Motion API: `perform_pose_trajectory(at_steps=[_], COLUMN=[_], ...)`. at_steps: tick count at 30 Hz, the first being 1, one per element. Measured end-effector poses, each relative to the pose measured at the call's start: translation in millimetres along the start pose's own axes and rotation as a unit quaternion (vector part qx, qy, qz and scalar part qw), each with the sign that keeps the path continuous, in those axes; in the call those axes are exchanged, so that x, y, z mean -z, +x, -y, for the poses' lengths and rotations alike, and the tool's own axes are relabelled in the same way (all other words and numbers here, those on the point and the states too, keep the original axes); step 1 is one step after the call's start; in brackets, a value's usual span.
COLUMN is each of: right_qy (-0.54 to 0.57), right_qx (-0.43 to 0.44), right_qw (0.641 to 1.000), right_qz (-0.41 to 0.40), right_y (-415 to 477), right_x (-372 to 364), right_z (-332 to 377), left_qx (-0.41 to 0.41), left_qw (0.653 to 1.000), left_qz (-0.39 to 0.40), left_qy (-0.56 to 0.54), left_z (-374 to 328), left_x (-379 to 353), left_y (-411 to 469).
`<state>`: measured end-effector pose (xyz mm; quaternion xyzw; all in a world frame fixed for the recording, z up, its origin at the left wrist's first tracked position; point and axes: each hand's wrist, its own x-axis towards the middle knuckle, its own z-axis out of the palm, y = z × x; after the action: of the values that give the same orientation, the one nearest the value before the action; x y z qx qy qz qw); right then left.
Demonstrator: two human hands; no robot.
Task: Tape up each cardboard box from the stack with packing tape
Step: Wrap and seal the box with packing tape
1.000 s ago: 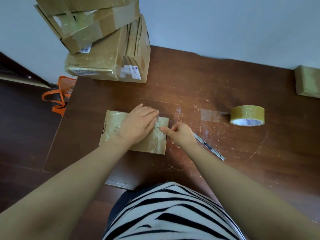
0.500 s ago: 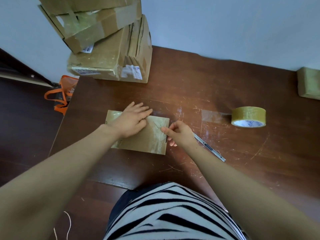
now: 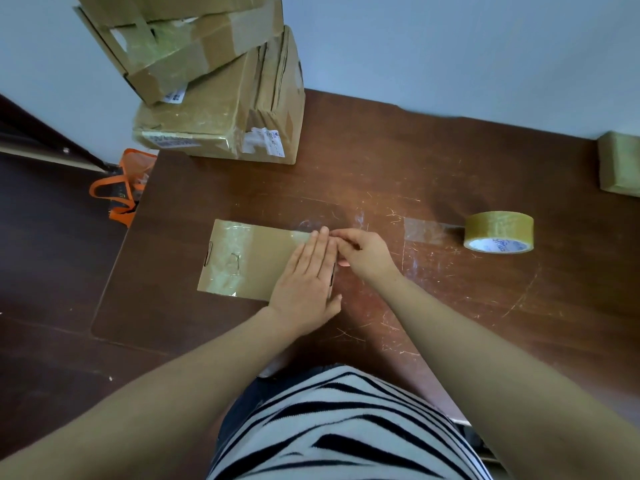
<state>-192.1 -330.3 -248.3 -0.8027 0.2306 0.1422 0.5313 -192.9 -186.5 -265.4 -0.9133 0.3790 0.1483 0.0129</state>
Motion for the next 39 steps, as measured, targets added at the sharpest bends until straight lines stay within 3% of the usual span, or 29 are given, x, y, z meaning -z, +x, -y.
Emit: perform_pose_trajectory(at_steps=[3,7,11,14,16,21,25,34,39], right_qy=[0.002,0.047,0.006,0.025,0.053,0.043,0.084,0.177,0.174], right_qx=[-0.007,-0.025,-0.012,-0.026,-0.045,-0.049,-0.062,-0.097,-0.111], right_qw=[1.000,0.999,1.000,0.999,0.998,0.998,0.995,0.979,0.978], right_qz=[-0.002,0.006,0.002,-0.005,0.002,0.001,0.008,0.027,0.027], right_y=[1,4,4,2,2,4,5,2,4], right_x=[-2,0,-1,-2,-4,-4,-3,3,2], right_z=[-1,-2,-1,0,0,0,0,6,4], left_qx=[0.022,-0.046,-0.080,0.041,0.078,0.051,0.048,-0.041,-0.043], left_qw=[1.000,0.999,0.996,0.995,0.996,0.998,0.997,0.997,0.997], left_qz=[-0.002,0.011,-0.024,-0.071,-0.050,-0.015,-0.051,-0.061,-0.072], left_qy=[-0.015,-0.009,-0.014,-0.052,-0.018,0.016,0.015,-0.008,0.000], left_z=[-2,2,19,44,50,53,32,3,-6], left_x=[-3,-5,6,19,18,15,18,-4,-10], left_y=[-6,-16,-19,4,13,20,20,-12,-20])
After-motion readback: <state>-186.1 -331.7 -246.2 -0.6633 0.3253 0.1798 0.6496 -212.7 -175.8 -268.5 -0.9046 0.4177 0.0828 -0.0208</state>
